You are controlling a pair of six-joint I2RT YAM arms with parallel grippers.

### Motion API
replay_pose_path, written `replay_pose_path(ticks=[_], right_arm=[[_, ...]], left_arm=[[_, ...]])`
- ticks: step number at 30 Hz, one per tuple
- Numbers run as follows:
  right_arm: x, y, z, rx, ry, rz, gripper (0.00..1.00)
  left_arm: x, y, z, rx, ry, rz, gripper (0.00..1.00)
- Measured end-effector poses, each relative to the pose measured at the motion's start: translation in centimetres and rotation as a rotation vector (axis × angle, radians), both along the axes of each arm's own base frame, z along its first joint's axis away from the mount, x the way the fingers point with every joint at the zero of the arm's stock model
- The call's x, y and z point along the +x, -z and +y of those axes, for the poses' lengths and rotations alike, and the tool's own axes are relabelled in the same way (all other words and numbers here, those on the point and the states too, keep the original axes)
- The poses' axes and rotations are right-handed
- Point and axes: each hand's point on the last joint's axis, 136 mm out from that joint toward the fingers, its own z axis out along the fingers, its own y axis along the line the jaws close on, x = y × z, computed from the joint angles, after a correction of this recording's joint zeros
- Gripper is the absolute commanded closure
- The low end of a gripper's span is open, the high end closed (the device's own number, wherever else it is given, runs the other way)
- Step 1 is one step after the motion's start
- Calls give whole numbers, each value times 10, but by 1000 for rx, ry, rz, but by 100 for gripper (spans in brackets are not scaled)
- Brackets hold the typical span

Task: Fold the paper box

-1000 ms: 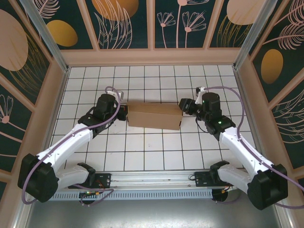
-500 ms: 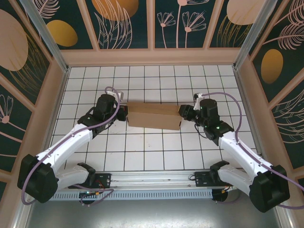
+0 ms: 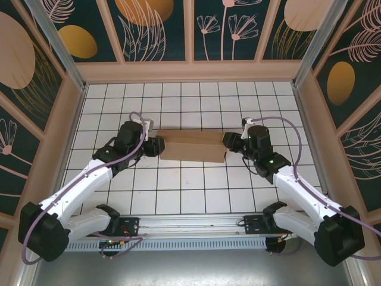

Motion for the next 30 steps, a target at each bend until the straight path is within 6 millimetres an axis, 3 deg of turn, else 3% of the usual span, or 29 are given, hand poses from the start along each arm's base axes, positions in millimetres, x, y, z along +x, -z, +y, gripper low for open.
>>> replay_pose_path(ticks=[5,7,12,15,18,22,26,30], right_arm=[[0,0,0,-2,3,-1,67],[0,0,0,-3,4,-1,65],[2,0,-2,-10,15,-3,63],[2,1,-2,-12,17,-2,63],[1,1,-2,-13,18,-2,63],[2,1,-2,-14,17,0,63],[2,1,-2,-17,18,-1,63],[2,4,-1,-23,18,9,63]], left_arm=[[-14,-14,-6,-55,52,0,65],[-21,-26,-11,-93,87,-8,65],[-11,-70,-11,-159,70,-77,39],[6,-80,3,-155,-24,-104,34],[17,-72,14,-148,-93,-89,34],[24,-46,11,-154,-117,-35,36],[25,-12,8,-160,-131,41,46],[23,-5,3,-217,-134,49,61]])
